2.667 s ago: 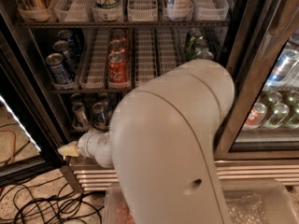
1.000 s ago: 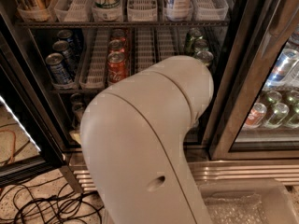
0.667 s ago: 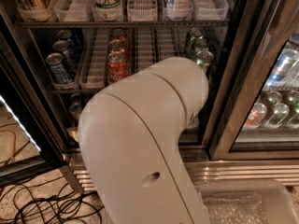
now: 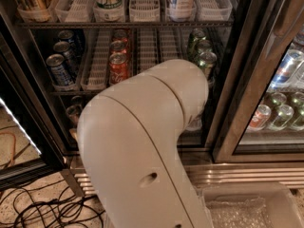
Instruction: Pick redbull can from bottom shelf of fridge
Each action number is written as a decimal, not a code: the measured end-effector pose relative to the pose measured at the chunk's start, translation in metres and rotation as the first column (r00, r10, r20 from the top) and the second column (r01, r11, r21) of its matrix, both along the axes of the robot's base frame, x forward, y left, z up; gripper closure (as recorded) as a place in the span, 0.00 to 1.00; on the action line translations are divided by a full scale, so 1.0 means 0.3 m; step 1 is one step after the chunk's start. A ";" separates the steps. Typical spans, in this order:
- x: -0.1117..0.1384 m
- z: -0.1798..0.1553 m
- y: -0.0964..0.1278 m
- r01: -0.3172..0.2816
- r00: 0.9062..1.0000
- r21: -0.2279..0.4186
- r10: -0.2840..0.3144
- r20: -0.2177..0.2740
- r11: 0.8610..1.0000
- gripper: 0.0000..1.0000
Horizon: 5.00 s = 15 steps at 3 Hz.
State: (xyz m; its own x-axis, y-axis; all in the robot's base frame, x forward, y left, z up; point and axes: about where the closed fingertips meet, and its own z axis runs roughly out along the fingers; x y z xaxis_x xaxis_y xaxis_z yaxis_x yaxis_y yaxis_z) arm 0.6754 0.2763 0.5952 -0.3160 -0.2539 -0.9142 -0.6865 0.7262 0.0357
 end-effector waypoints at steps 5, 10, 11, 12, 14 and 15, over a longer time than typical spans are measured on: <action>0.133 -0.046 -0.031 0.042 0.999 -0.040 -0.041 0.026 0.998 0.44; 0.168 -0.032 0.024 0.025 0.999 -0.039 -0.023 0.048 0.999 1.00; 0.161 -0.025 0.025 0.019 0.998 -0.039 -0.017 0.052 0.999 1.00; 0.115 0.024 0.027 0.001 0.997 -0.022 0.001 0.076 1.000 1.00; 0.052 0.079 0.022 -0.037 0.995 -0.023 0.039 0.093 0.999 1.00; 0.011 0.111 0.017 -0.078 0.995 -0.026 0.079 0.068 0.997 1.00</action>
Offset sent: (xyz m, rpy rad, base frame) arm 0.0283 -0.0177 -0.0179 -0.0480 -0.0054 -0.0429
